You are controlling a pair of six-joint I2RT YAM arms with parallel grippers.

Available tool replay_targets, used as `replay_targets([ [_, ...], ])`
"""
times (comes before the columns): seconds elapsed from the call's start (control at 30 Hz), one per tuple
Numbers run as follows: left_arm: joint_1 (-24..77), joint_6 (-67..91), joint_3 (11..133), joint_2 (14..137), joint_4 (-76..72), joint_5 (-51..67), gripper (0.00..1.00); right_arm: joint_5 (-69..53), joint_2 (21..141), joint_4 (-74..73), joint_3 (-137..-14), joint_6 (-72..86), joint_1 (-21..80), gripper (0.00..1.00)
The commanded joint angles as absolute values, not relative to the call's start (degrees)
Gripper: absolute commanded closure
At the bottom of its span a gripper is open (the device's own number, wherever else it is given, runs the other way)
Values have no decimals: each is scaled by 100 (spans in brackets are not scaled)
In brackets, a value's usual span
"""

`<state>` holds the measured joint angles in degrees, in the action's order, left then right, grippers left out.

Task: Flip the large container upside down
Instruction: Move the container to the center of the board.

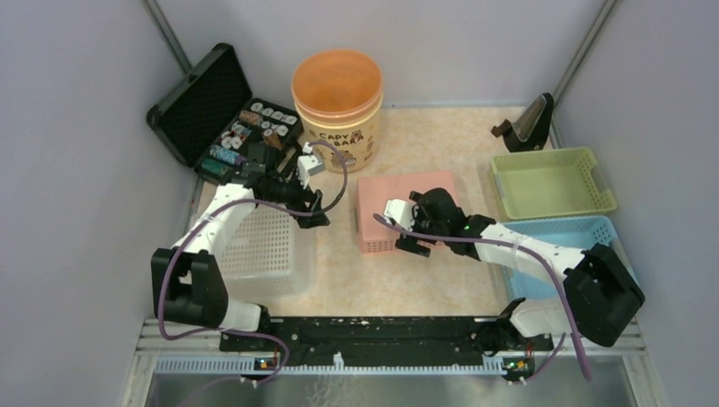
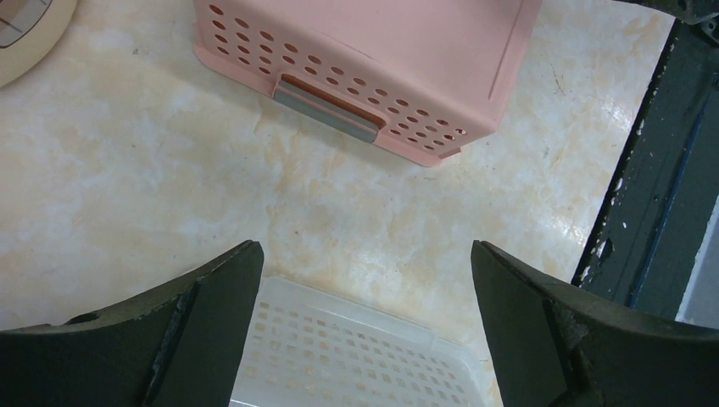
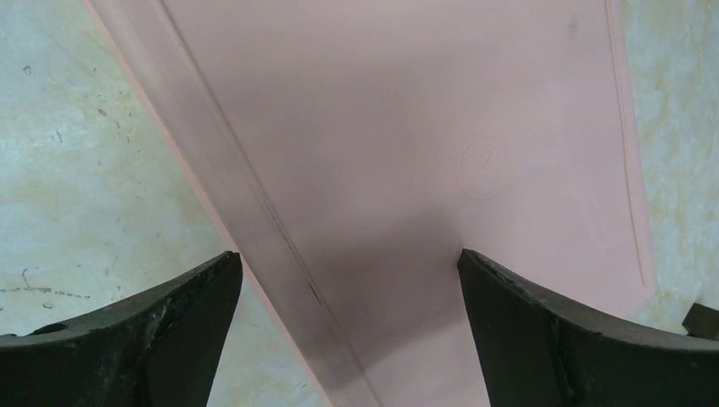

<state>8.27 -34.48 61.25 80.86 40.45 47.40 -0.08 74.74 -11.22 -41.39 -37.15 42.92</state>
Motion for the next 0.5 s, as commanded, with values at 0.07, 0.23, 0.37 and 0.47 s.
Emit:
replay_targets([
  [0.07, 461, -3595, 6035, 7944, 4084, 5283, 1, 149, 7690, -996, -4552, -3457, 3986, 2],
  [0.23, 387, -3577, 6056, 7932, 4094, 5375, 1, 167, 7886, -1109, -4667, -3425, 3793, 5],
  [0.37, 354, -3579, 6038, 7921, 4087, 5416, 1, 141, 8080, -1209, -4821, -3422, 3573, 6],
  [0.47, 326, -3570, 6029, 7916, 4080, 5440, 1, 140, 8232, -1275, -4960, -3395, 3361, 7],
])
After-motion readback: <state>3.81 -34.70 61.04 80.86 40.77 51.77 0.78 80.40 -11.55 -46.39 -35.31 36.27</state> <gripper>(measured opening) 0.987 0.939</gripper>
